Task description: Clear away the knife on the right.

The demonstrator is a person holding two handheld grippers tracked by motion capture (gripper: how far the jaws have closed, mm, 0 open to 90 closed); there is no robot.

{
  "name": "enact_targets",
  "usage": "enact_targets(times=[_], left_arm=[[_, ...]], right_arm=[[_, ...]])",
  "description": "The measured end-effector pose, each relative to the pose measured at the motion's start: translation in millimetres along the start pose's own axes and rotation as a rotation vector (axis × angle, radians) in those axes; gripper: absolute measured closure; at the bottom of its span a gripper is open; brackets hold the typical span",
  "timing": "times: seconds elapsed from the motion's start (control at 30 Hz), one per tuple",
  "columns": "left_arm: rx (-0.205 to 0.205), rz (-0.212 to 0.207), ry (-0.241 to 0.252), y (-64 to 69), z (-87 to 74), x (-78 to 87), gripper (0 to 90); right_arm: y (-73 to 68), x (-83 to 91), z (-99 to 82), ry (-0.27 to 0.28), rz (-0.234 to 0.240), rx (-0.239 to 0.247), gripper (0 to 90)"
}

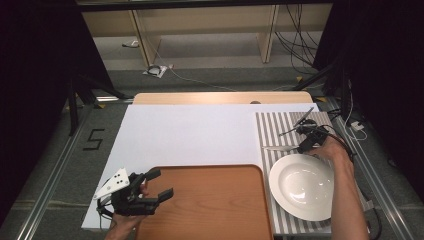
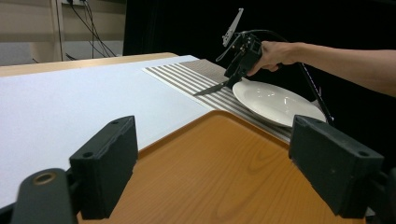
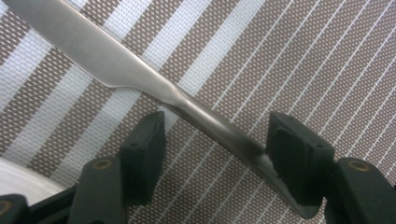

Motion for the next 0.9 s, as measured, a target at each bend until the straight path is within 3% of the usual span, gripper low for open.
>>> enact_targets(times=[0.9], left_arm=[[-0.003,-0.007,-0.003,1.9,-0.2,-1.0,15.6]], right_arm=[[2.4,-2.5,3.0,-0.022,0.042,-0.029,39.9]])
Point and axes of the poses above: each handheld gripper's, and its own axes: x roughly backward along the jaws, z roughly out of its top, y roughly to its right, the point moved 8 cm from there along -x, roughly forward along the jaws, and after that the axes turned 15 degrees about -x, right-handed, at the moved point
